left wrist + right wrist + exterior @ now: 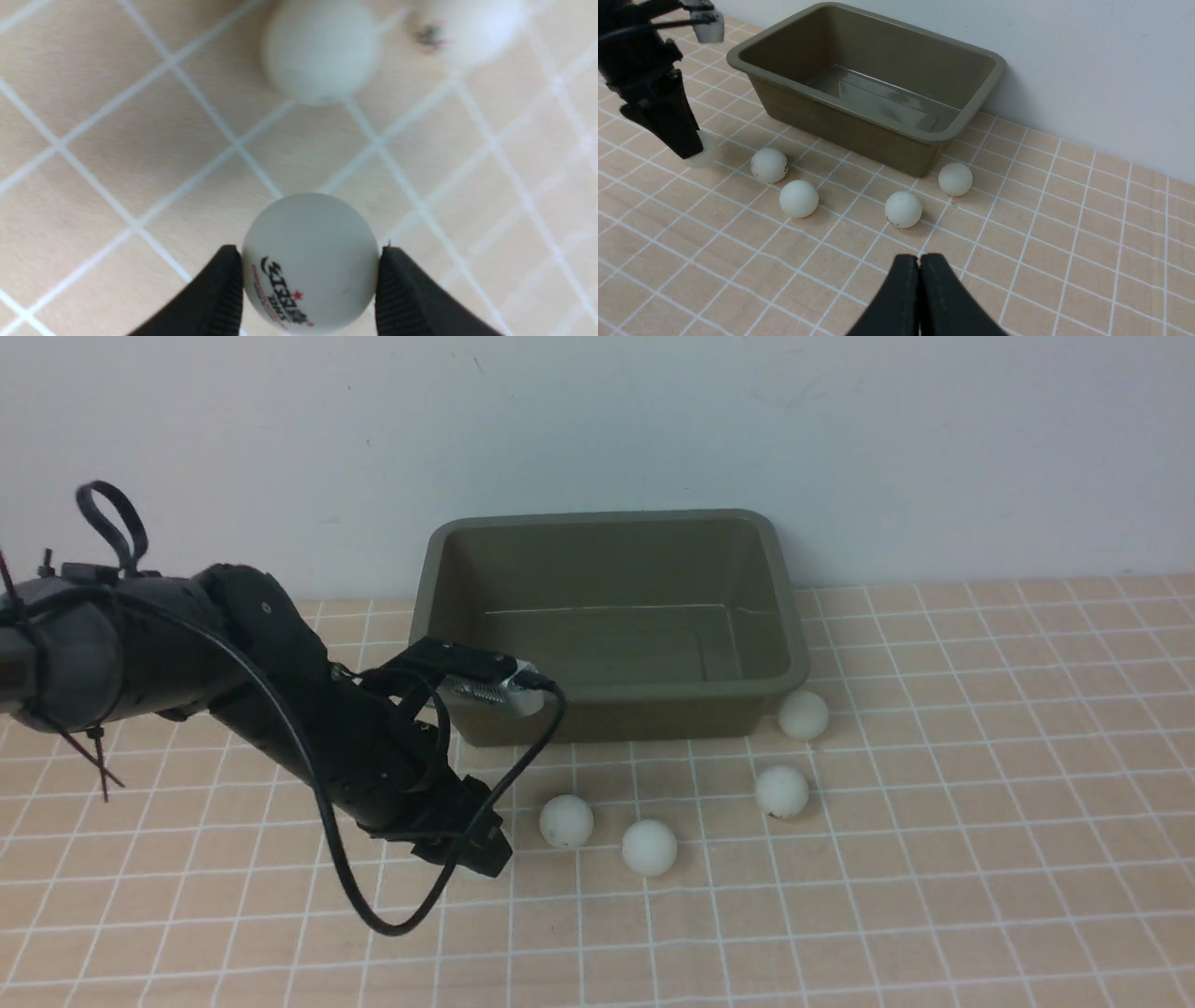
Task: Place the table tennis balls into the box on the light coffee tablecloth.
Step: 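Reach for and grasp a ping pong ball on the table beside the basket, then drop the ball into the bin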
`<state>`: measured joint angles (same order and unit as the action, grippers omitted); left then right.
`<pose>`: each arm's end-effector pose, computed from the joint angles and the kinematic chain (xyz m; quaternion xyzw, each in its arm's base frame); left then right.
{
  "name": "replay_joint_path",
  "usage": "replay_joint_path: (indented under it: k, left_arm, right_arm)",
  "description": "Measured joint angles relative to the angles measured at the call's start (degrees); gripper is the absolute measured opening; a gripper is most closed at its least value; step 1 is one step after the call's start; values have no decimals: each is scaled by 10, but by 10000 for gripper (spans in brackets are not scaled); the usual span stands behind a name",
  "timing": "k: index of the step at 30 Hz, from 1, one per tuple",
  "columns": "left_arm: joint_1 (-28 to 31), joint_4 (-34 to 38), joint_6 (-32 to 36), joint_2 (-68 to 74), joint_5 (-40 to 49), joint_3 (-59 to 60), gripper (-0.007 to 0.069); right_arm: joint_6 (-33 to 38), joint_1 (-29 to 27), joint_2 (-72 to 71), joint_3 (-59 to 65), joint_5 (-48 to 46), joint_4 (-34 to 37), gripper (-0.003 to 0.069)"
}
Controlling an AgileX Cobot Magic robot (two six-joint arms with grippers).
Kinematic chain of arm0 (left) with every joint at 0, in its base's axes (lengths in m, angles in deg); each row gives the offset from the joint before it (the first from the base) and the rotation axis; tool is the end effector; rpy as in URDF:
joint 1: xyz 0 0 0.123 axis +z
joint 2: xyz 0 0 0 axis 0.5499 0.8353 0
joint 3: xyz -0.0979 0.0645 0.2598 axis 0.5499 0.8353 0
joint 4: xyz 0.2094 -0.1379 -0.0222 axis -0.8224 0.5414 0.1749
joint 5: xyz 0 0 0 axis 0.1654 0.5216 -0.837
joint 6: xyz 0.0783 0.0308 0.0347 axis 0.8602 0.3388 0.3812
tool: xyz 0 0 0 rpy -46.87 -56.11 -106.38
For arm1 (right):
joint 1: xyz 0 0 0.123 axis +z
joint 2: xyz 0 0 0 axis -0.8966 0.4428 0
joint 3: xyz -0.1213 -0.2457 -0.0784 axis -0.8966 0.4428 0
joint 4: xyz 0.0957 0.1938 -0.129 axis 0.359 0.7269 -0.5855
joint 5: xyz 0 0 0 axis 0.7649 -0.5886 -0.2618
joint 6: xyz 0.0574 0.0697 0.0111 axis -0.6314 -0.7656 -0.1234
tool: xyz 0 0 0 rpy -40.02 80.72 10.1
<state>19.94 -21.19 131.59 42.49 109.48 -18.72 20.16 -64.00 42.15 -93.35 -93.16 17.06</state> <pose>0.3136 -0.1159 0.1937 0.2687 0.9274 -0.2206 0.1382 0.0531 0.0397 0.2991 -0.2288 0.8075 0.1191 0.5304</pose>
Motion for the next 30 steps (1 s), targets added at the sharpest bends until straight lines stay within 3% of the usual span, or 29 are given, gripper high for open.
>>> replay_joint_path:
  k: [6, 11, 17, 21, 25, 27, 28, 30]
  left_arm:
    - [0, 36, 28, -72, -9, -36, 290]
    - [0, 40, 43, -43, -39, -124, 290]
    - [0, -3, 33, 53, -57, -231, 290]
    - [0, -66, 7, 143, -20, -331, 301]
    - [0, -114, -48, 180, 29, -390, 352]
    - [0, -151, -134, 185, 84, -437, 383]
    - [0, -153, -141, 185, 89, -441, 383]
    - [0, -179, -234, 179, 162, -492, 367]
  right_arm:
    - [1, 0, 0, 0, 7, 0, -13]
    - [1, 0, 0, 0, 15, 0, -13]
    - [1, 0, 0, 0, 15, 0, -13]
    - [1, 0, 0, 0, 11, 0, -13]
    - [1, 0, 0, 0, 7, 0, -13]
    - [1, 0, 0, 0, -1, 0, -13]
    - [1, 0, 0, 0, -3, 0, -13]
    - [1, 0, 0, 0, -12, 0, -13]
